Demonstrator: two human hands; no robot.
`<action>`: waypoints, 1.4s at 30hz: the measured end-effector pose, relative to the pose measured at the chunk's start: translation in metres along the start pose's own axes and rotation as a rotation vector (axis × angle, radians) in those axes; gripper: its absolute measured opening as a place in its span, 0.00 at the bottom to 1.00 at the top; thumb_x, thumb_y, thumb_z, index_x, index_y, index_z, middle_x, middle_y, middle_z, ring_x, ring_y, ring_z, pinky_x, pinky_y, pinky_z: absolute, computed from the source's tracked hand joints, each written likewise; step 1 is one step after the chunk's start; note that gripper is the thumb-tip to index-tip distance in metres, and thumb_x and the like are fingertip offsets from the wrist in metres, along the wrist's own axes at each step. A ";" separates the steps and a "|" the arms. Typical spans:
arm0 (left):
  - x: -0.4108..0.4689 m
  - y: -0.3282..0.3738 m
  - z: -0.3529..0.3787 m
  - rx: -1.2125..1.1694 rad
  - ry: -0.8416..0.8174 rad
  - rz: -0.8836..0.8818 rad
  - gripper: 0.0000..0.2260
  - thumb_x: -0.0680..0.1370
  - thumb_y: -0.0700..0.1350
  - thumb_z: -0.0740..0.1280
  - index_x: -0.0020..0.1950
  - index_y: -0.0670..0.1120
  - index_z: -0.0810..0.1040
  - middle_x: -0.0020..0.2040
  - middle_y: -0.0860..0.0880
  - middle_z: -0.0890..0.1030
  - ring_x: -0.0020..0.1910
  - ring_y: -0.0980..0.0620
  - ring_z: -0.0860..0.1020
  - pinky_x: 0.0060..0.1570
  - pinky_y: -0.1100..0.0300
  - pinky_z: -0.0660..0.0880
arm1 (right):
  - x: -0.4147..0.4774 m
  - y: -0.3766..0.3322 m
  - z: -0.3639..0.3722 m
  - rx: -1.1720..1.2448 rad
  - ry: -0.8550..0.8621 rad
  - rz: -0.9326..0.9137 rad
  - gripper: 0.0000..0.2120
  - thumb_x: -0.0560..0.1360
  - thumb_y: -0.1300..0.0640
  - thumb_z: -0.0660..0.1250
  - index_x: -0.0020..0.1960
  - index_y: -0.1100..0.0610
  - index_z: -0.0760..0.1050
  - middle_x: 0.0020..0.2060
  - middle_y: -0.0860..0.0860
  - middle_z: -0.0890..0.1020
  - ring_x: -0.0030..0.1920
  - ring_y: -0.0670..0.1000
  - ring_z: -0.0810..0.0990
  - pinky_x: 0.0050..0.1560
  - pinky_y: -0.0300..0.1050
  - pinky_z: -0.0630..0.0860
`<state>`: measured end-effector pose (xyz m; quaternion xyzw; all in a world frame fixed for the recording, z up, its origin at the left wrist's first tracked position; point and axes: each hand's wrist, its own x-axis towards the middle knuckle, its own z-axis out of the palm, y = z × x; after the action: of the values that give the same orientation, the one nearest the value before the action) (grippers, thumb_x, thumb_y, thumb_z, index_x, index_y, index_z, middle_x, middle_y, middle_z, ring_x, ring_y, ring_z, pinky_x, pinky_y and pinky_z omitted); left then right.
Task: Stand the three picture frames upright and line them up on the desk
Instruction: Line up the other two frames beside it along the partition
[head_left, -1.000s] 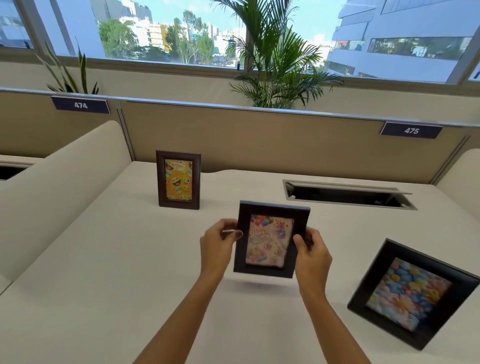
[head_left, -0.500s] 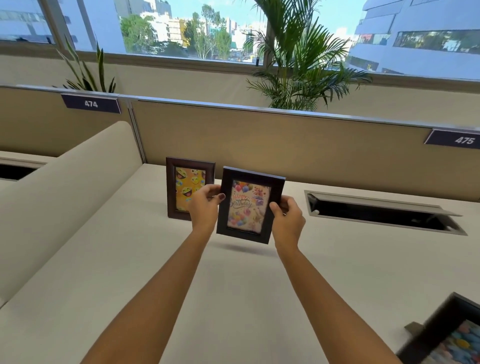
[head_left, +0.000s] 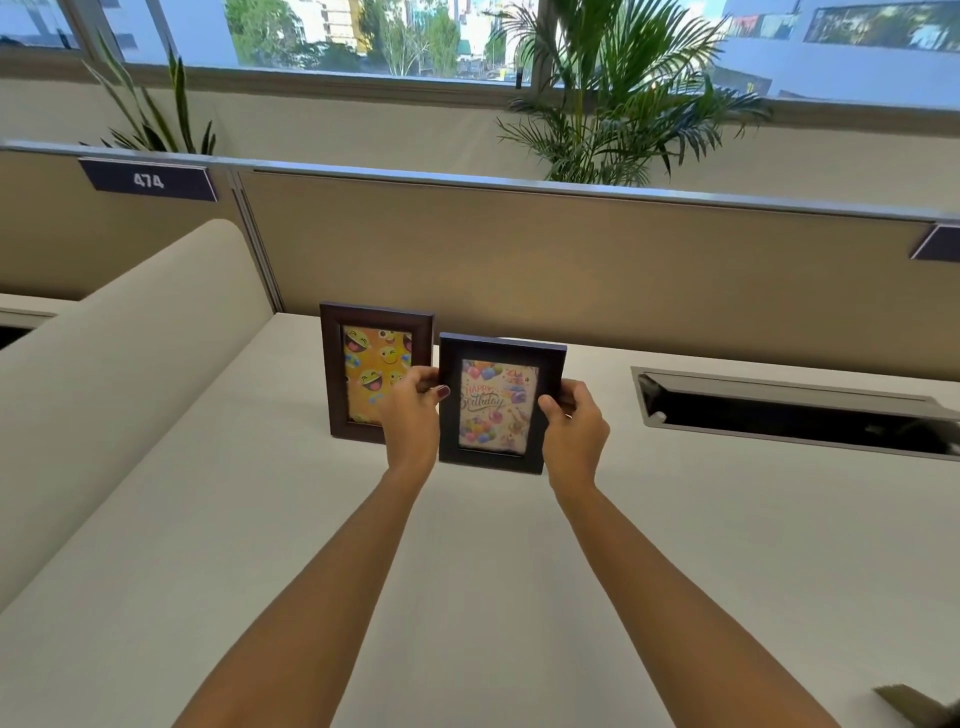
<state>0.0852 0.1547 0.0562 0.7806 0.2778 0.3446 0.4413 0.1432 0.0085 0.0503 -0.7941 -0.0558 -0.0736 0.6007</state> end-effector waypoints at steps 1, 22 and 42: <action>0.000 -0.001 0.000 -0.002 0.000 0.003 0.09 0.77 0.36 0.65 0.56 0.40 0.78 0.51 0.43 0.82 0.43 0.58 0.76 0.35 0.76 0.72 | 0.000 0.001 0.001 -0.002 -0.007 0.002 0.07 0.77 0.59 0.63 0.55 0.58 0.73 0.54 0.54 0.82 0.49 0.47 0.76 0.49 0.43 0.76; -0.048 -0.066 0.013 0.272 0.107 -0.215 0.37 0.70 0.51 0.74 0.73 0.43 0.60 0.73 0.41 0.63 0.70 0.42 0.64 0.66 0.47 0.69 | -0.017 0.042 0.017 -0.046 -0.071 0.159 0.15 0.75 0.65 0.65 0.62 0.59 0.72 0.58 0.58 0.79 0.58 0.57 0.78 0.57 0.50 0.77; -0.045 -0.081 0.028 0.593 0.079 -0.207 0.39 0.74 0.62 0.61 0.76 0.40 0.51 0.76 0.40 0.57 0.75 0.42 0.57 0.73 0.48 0.53 | -0.008 0.046 0.027 -0.040 -0.102 0.142 0.15 0.76 0.65 0.64 0.63 0.59 0.71 0.59 0.58 0.79 0.59 0.57 0.78 0.57 0.50 0.77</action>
<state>0.0689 0.1448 -0.0390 0.8288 0.4611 0.2316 0.2163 0.1451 0.0224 -0.0017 -0.8107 -0.0283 0.0085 0.5847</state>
